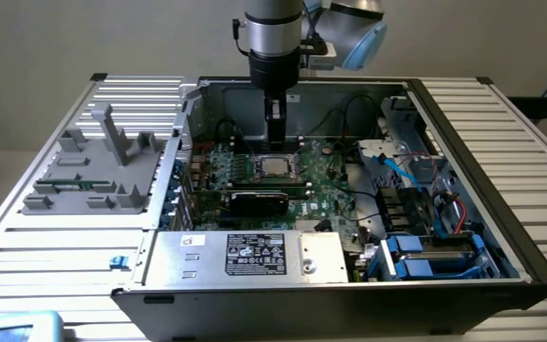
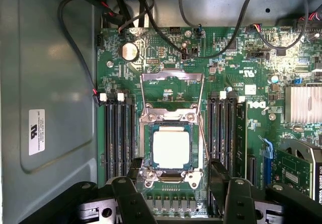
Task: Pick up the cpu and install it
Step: 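Place the cpu into insertion slot, then close the cpu cover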
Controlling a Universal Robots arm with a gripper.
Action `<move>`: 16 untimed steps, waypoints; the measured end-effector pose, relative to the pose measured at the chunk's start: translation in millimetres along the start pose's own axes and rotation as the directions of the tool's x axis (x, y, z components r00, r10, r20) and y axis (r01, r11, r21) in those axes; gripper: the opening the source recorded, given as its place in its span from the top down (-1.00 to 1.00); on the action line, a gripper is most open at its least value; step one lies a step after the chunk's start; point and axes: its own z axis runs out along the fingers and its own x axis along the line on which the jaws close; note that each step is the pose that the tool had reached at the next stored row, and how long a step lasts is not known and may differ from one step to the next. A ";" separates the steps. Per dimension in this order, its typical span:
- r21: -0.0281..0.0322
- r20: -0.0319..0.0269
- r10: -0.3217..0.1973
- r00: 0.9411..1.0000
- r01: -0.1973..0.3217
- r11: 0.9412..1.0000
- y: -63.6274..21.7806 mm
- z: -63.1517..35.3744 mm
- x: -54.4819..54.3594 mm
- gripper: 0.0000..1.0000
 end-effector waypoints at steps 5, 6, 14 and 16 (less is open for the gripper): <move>0.000 0.000 0.000 1.000 0.000 1.000 0.0 0.0 0.0 -0.27; 0.000 0.000 0.000 1.000 0.000 1.000 0.0 0.0 0.0 -0.27; 0.000 0.000 0.000 1.000 0.000 1.000 0.0 0.0 0.0 -0.11; 0.000 0.000 0.000 1.000 0.000 1.000 0.0 0.0 0.0 0.02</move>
